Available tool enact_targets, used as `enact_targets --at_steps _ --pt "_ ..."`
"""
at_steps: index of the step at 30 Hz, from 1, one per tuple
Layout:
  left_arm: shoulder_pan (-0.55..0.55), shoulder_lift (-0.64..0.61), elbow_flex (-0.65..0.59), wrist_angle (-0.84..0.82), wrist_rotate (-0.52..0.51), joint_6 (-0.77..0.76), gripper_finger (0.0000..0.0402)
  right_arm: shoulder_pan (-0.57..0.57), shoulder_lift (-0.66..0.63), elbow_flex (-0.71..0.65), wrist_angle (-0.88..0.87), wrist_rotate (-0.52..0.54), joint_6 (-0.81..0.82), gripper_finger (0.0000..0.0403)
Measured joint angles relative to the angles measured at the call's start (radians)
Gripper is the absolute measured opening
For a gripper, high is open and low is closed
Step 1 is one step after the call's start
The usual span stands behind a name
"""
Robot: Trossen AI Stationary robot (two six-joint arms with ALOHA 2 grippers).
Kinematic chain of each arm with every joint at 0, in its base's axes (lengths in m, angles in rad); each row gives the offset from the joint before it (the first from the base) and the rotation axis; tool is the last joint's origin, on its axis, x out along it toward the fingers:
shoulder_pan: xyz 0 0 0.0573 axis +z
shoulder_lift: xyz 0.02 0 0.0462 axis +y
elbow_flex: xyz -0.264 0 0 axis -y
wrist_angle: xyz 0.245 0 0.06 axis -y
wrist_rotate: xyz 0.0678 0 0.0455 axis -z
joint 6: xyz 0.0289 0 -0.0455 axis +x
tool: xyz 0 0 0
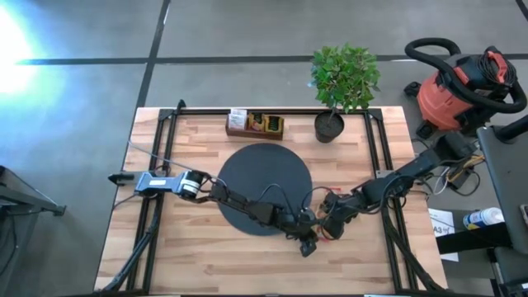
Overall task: Pick & Place Tea
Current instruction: Put the orange tea bag into the middle section of the brown wooden organizer
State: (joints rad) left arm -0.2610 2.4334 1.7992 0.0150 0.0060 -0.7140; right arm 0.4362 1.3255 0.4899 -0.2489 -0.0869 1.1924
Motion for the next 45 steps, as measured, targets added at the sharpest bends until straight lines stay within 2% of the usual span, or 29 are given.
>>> enact_targets --at_steps 5,13,18,27,36,39,42,45 --pt "0.005 0.001 0.0 -0.004 -0.07 -0.002 0.0117 0.0 -0.008 0.004 0.005 -0.026 0.031 0.0137" --pt "0.021 0.002 -0.002 -0.006 -0.079 0.017 0.0117 0.0 -0.008 0.005 0.008 -0.027 0.031 0.0131" --pt "0.024 0.003 -0.003 -0.007 -0.08 0.022 0.0117 0.0 -0.008 0.006 0.006 -0.03 0.035 0.0102" --pt "0.019 0.003 -0.004 -0.007 -0.08 0.034 0.0117 0.0 -0.009 0.007 -0.036 0.001 0.035 0.0016" --pt "-0.004 -0.015 -0.007 -0.032 -0.081 0.03 0.0117 0.0 -0.013 0.065 -0.059 0.002 -0.051 0.0009" --pt "-0.01 -0.045 -0.008 -0.096 -0.092 0.012 0.0117 0.0 -0.021 0.115 -0.119 0.021 -0.11 0.0008" --pt "-0.021 -0.089 -0.011 -0.233 -0.157 0.0 0.0117 0.0 -0.03 0.171 -0.226 0.071 -0.17 0.0008" --pt "-0.047 -0.151 -0.025 -0.358 -0.31 -0.007 0.0117 0.0 -0.03 0.234 -0.311 0.127 -0.25 0.0008"
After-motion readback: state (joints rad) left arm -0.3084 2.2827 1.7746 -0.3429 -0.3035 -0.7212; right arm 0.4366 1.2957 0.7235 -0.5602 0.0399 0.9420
